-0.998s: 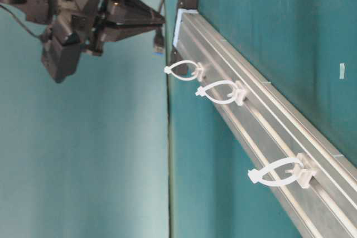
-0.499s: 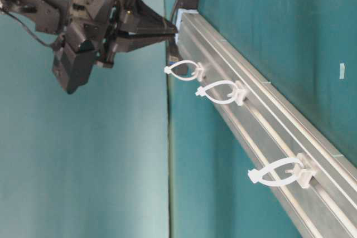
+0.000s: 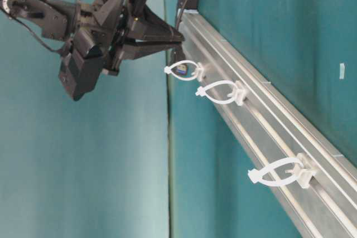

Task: Pass the USB cable through three rings with both arms.
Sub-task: 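Insert the USB plug through the first white ring with the right gripper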

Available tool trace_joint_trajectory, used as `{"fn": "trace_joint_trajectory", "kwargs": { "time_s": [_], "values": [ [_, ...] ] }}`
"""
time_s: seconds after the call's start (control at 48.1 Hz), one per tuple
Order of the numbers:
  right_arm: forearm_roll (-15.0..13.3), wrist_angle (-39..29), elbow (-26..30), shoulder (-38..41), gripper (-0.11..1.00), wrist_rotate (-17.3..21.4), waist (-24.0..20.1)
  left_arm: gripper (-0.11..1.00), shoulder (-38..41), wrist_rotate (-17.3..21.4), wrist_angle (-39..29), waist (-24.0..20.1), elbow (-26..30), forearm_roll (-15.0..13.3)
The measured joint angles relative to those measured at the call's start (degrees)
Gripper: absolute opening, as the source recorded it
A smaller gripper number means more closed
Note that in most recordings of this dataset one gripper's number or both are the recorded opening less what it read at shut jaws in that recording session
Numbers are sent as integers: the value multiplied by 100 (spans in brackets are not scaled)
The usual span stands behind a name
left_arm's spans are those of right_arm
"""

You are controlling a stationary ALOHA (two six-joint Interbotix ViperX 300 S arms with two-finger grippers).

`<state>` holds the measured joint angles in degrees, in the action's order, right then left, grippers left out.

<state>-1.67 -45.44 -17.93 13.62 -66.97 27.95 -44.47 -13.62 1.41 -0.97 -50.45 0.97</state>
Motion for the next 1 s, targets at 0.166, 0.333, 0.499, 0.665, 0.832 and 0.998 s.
{"fn": "trace_joint_trajectory", "kwargs": {
  "time_s": [0.166, 0.333, 0.499, 0.665, 0.832, 0.998],
  "values": [
    [0, 53, 0, 0, 8, 0, -88, -2, 9, 0, 9, 9, 0, 0],
    [0, 202, 0, 0, 8, 0, -176, -2, 26, 0, 26, 9, 0, 9],
    [0, 325, -35, 0, 8, 0, -308, -2, 62, 0, 141, 9, 0, 9],
    [79, 431, -35, 9, 8, 0, -369, -2, 132, -9, 176, 9, 0, 0],
    [167, 510, -88, 0, 8, 0, -439, 6, 185, -9, 185, 9, 0, 0],
    [308, 606, -132, -9, 8, 0, -501, 29, 229, -26, 185, -18, 0, 0]
  ]
}}
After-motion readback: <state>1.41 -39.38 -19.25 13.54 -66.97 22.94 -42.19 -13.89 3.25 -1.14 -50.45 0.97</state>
